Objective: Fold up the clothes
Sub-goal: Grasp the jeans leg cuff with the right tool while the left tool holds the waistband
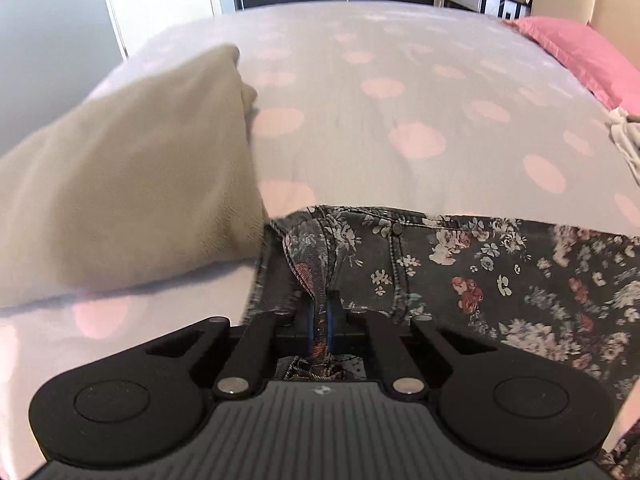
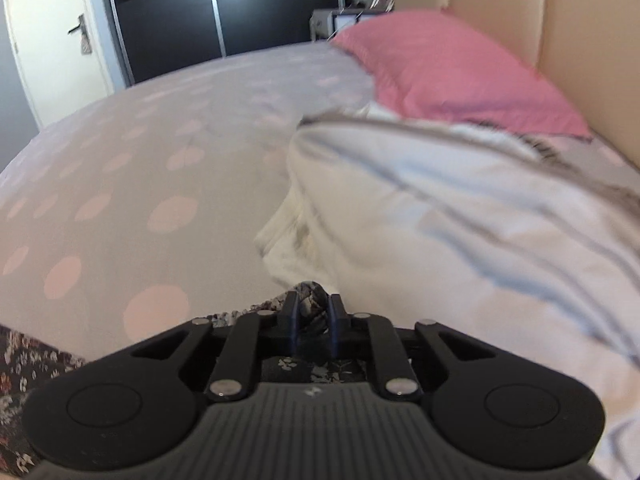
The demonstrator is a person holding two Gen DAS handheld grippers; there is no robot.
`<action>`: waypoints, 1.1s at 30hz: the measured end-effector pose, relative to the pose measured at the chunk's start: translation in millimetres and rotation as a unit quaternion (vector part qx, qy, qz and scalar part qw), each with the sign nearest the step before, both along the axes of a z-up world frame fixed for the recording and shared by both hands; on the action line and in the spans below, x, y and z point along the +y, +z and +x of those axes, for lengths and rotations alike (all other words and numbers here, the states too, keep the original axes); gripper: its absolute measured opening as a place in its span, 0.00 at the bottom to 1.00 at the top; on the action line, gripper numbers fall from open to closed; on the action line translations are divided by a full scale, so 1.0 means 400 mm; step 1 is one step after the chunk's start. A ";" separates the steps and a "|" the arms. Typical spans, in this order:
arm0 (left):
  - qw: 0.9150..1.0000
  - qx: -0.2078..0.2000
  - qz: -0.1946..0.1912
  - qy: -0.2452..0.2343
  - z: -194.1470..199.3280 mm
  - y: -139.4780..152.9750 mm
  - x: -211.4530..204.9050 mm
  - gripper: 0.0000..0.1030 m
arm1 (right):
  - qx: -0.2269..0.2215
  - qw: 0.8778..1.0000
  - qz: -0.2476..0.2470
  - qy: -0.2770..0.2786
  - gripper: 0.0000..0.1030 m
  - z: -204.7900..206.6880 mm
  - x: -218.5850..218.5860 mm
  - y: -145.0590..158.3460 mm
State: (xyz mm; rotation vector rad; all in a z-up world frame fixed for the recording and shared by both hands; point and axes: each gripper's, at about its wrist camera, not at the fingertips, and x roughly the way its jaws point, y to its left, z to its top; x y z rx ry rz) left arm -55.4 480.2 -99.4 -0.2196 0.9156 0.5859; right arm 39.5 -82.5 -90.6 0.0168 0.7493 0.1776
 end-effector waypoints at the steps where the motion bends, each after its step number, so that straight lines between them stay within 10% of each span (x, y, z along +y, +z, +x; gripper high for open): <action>1: 1.000 -0.004 0.006 0.001 -0.004 0.019 -0.004 0.03 | -0.011 1.000 -0.002 -0.011 0.16 -0.010 -0.006 0.022; 11: 0.999 -0.009 0.033 0.034 -0.099 0.117 0.027 0.03 | -0.118 0.978 -0.008 -0.170 0.15 -0.103 -0.194 0.180; 21: 0.999 0.019 0.012 0.032 -0.129 0.071 0.048 0.04 | -0.059 0.965 -0.021 -0.256 0.14 -0.080 -0.308 0.102; 33: 1.000 -0.013 -0.024 0.015 -0.141 0.051 0.086 0.48 | -0.105 0.960 -0.100 -0.240 0.32 -0.104 -0.268 0.129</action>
